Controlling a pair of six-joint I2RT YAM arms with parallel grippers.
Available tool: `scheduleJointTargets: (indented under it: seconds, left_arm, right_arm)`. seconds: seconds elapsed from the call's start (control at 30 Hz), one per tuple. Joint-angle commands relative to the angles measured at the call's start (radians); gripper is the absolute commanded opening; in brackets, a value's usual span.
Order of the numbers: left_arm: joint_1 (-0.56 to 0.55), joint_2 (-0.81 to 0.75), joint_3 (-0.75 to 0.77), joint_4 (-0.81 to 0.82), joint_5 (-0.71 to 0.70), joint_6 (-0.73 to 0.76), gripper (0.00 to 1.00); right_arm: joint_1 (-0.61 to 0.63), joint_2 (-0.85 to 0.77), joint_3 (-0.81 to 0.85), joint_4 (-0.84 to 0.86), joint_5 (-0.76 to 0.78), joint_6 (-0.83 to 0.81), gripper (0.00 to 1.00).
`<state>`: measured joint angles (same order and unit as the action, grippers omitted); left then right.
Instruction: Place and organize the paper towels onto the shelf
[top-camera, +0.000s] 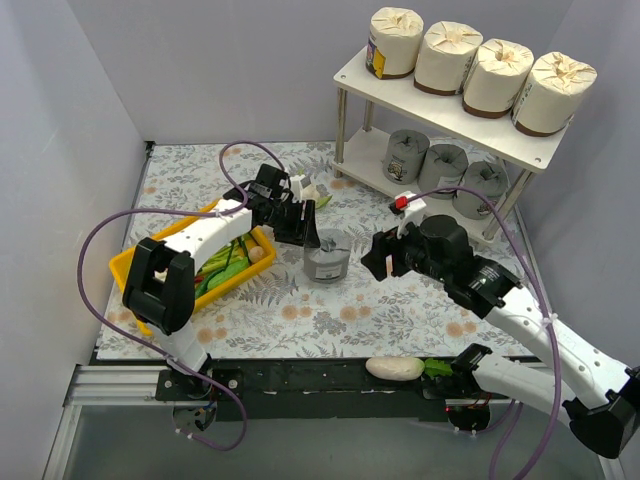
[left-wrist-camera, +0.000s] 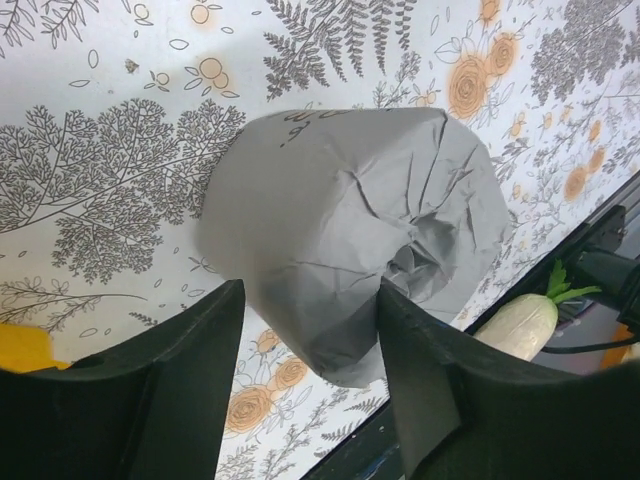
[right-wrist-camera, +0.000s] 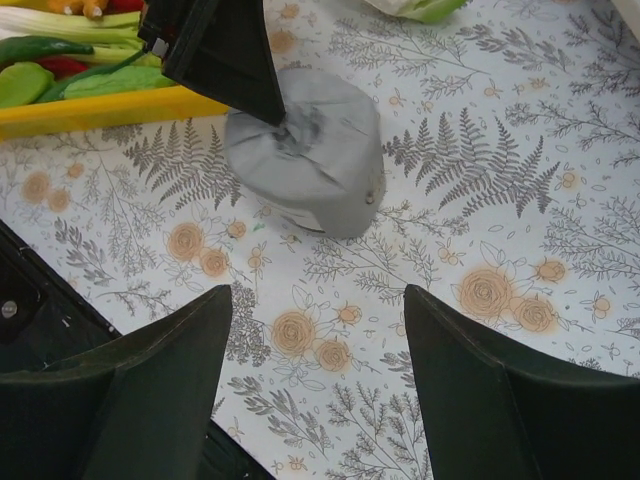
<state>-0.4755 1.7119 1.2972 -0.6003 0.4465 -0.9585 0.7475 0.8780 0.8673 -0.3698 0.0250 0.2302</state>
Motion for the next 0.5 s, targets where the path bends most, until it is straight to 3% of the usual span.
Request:
scheduleJointTargets:
  seconds: [0.0, 0.2, 0.33, 0.43, 0.47]
  left_arm:
    - [-0.006, -0.026, 0.037, 0.037, -0.02, 0.018, 0.59]
    - [0.044, -0.053, 0.145, 0.025, -0.138, 0.008, 0.66]
    - [0.228, -0.159, 0.085, 0.112, -0.186, -0.089, 0.73]
    - [0.3, -0.283, -0.033, 0.181, -0.319, -0.134, 0.85]
    - [0.302, -0.314, -0.065, 0.201, -0.41, -0.134, 0.98]
  right_arm:
    - [0.006, 0.062, 0.001, 0.042, -0.002, 0.001, 0.77]
    - [0.053, 0.235, 0.096, 0.061, 0.032, 0.003, 0.75]
    - [0.136, 0.381, 0.208, 0.089, 0.082, -0.002, 0.74]
    - [0.176, 0.513, 0.321, 0.059, 0.114, -0.002, 0.74]
    - [0.182, 0.573, 0.369, 0.048, 0.122, -0.003, 0.74]
